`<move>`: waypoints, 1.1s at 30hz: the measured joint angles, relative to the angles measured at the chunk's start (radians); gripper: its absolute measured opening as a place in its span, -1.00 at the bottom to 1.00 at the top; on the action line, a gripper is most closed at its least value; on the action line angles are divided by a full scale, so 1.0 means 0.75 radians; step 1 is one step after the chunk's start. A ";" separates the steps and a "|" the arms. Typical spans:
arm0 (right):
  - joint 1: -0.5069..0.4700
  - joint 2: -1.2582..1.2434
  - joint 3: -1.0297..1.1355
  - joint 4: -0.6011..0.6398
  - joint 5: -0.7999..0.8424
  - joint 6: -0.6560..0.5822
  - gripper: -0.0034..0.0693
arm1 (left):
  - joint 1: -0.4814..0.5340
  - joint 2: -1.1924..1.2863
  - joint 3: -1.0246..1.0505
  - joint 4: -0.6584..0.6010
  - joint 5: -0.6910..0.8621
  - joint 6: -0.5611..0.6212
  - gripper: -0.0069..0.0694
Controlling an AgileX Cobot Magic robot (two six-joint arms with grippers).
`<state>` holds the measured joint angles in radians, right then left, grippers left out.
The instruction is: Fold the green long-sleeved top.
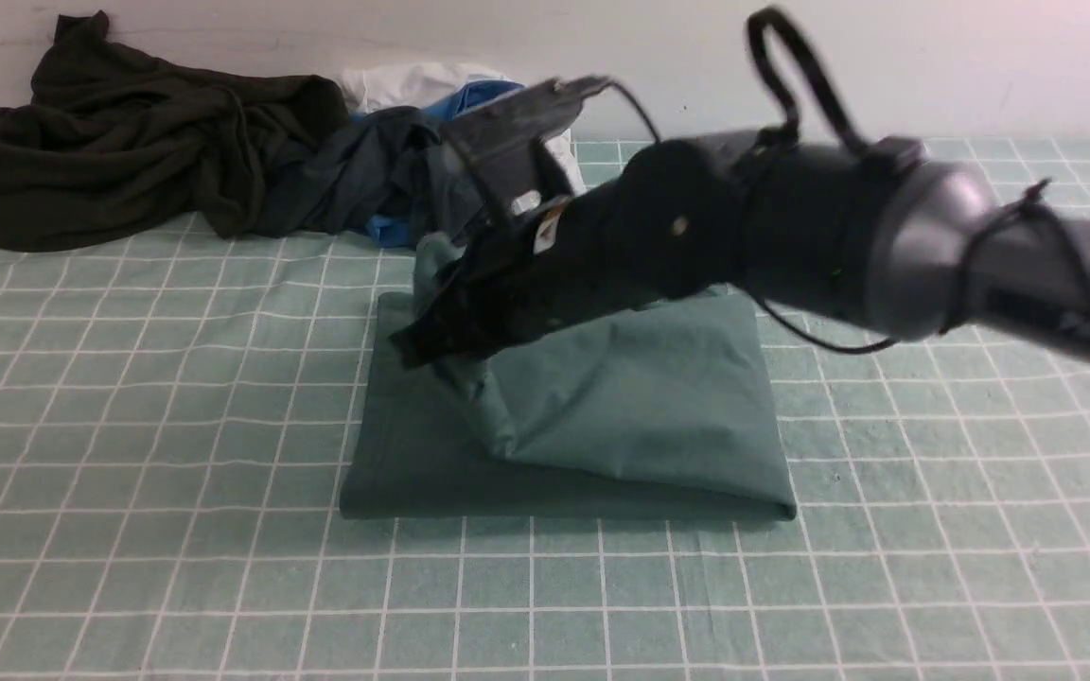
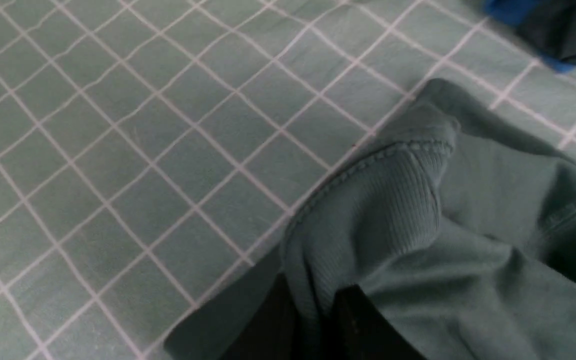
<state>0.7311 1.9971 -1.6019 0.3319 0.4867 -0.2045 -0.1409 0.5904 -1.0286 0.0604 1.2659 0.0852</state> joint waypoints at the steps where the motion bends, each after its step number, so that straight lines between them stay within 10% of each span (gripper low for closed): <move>1: 0.011 0.031 0.000 0.023 -0.030 -0.001 -0.67 | 0.000 -0.080 0.057 0.024 0.000 -0.028 -0.83; 9: 0.019 0.077 -0.029 0.141 0.017 -0.006 0.25 | 0.000 -0.522 0.419 0.235 0.024 -0.182 -0.83; 14: -0.020 -0.048 -0.082 0.102 0.242 -0.006 0.40 | 0.000 -0.599 0.502 0.246 0.024 -0.187 -0.83; 26: -0.048 -1.016 0.493 -0.063 0.394 -0.111 -0.85 | 0.000 -0.601 0.522 0.239 0.023 -0.186 -0.83; 33: -0.048 -1.634 0.939 -0.124 0.248 -0.056 -0.94 | 0.000 -0.601 0.522 0.239 0.023 -0.186 -0.83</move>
<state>0.6954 0.7715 -0.8973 0.2386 0.6728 -0.2468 -0.1409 0.1399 -0.6374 0.2395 1.2830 -0.0541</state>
